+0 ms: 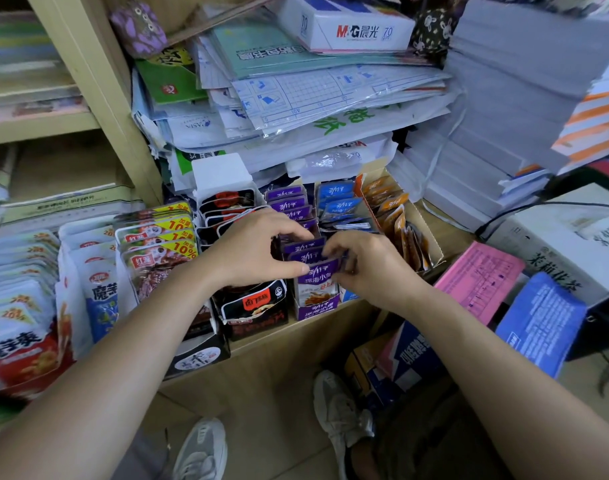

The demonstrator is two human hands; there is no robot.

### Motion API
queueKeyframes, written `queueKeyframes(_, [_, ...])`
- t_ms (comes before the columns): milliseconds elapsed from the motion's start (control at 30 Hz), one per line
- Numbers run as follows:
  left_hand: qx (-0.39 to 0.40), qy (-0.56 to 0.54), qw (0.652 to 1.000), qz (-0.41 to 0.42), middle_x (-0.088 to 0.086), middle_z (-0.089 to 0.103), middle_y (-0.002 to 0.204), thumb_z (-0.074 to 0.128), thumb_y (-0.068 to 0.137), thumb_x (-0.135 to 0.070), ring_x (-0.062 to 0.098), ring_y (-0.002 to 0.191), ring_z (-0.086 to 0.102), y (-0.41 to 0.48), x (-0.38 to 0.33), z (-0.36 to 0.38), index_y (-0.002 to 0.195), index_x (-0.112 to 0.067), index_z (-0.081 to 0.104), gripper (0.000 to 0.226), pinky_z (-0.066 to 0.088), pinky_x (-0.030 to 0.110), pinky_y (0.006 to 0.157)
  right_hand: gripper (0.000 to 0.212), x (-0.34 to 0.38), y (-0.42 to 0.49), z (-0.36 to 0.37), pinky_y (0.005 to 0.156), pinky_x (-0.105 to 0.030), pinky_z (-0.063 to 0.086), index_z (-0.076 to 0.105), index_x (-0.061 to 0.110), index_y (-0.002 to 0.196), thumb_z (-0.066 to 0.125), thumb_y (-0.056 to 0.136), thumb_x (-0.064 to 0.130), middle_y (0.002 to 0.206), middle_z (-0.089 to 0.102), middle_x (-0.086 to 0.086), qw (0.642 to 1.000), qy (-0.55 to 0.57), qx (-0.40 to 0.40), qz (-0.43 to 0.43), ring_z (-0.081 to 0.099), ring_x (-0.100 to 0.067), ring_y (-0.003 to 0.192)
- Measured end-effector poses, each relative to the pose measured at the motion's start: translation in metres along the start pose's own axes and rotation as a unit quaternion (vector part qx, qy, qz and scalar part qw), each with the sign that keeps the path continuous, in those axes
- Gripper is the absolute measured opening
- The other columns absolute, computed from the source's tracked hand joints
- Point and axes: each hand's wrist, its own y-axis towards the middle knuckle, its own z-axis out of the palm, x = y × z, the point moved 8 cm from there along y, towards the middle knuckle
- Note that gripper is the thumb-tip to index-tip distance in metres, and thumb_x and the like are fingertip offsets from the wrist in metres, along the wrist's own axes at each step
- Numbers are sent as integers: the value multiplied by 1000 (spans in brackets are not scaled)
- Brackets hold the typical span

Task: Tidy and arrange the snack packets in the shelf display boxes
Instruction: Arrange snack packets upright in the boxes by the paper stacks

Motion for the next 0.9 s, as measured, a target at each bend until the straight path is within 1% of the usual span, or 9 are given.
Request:
queueKeyframes(100, [13, 11, 1000, -3, -17, 61, 114, 69, 73, -66, 6, 114, 50, -1, 3, -2, 121, -46, 66, 52, 43, 39, 101, 63, 1, -7, -12, 68, -8, 47, 53, 22, 134, 84, 79, 21, 121, 50, 14, 998, 29, -57, 27, 52, 11, 91])
queueKeyframes(167, [13, -11, 1000, 8, -18, 65, 110, 80, 76, -53, 3, 111, 55, -3, 0, -4, 116, -42, 71, 42, 45, 33, 99, 74, 3, -12, -19, 79, -11, 46, 47, 24, 139, 86, 76, 29, 129, 45, 16, 996, 16, -84, 33, 46, 7, 102])
queueKeyframes(233, [27, -48, 998, 26, -20, 70, 103, 87, 76, -35, 2, 110, 61, -6, -6, -4, 108, -34, 77, 34, 45, 21, 95, 73, 5, -14, -16, 92, -18, 44, 51, 26, 139, 86, 76, 32, 129, 52, 16, 998, 0, -58, 21, 43, 1, 114])
queueKeyframes(300, [62, -84, 994, 30, -20, 71, 108, 88, 76, -29, -6, 113, 61, -11, -6, -3, 104, -33, 78, 29, 41, 9, 94, 61, 3, -15, -7, 91, -19, 46, 60, 28, 134, 85, 78, 30, 123, 60, 16, 1000, 15, -5, 12, 51, 0, 110])
queueKeyframes(400, [48, -97, 994, 15, -17, 67, 125, 78, 84, -36, -8, 121, 56, -13, 0, -11, 103, -40, 78, 20, 41, 25, 104, 38, 0, -18, -3, 83, -26, 53, 72, 25, 115, 85, 79, 27, 105, 62, 12, 999, 37, 17, -5, 60, -7, 97])
queueKeyframes(467, [-7, -76, 997, 4, -17, 71, 116, 73, 89, -26, -3, 113, 61, -8, 1, -20, 106, -36, 78, 20, 46, 34, 104, 28, 3, -20, -2, 84, -33, 53, 74, 24, 105, 85, 79, 26, 103, 64, 12, 999, 31, 28, -23, 59, -9, 99])
queueKeyframes(567, [-40, 22, 999, -23, -15, 74, 106, 70, 92, -24, 2, 99, 65, 5, -4, -26, 111, -32, 77, 21, 51, 35, 97, 27, 3, -19, 0, 87, -37, 52, 70, 25, 104, 82, 80, 30, 109, 66, 11, 999, 3, 47, -24, 56, -9, 105])
queueKeyframes(733, [77, 162, 984, -26, -13, 74, 110, 65, 95, -33, 10, 100, 67, 38, -18, -11, 121, -36, 71, 27, 54, 36, 90, 59, 8, -13, 8, 90, -32, 48, 60, 32, 130, 83, 76, 40, 113, 62, 13, 996, -26, 76, -38, 51, -12, 103])
queueKeyframes(900, [181, 269, 944, -54, -4, 64, 132, 67, 94, -39, 20, 122, 57, 58, -7, 2, 142, -36, 55, 49, 48, 35, 97, 57, 10, -14, 15, 102, -28, 41, 66, 27, 127, 86, 74, 33, 126, 59, 6, 993, -3, 103, -48, 49, -15, 118])
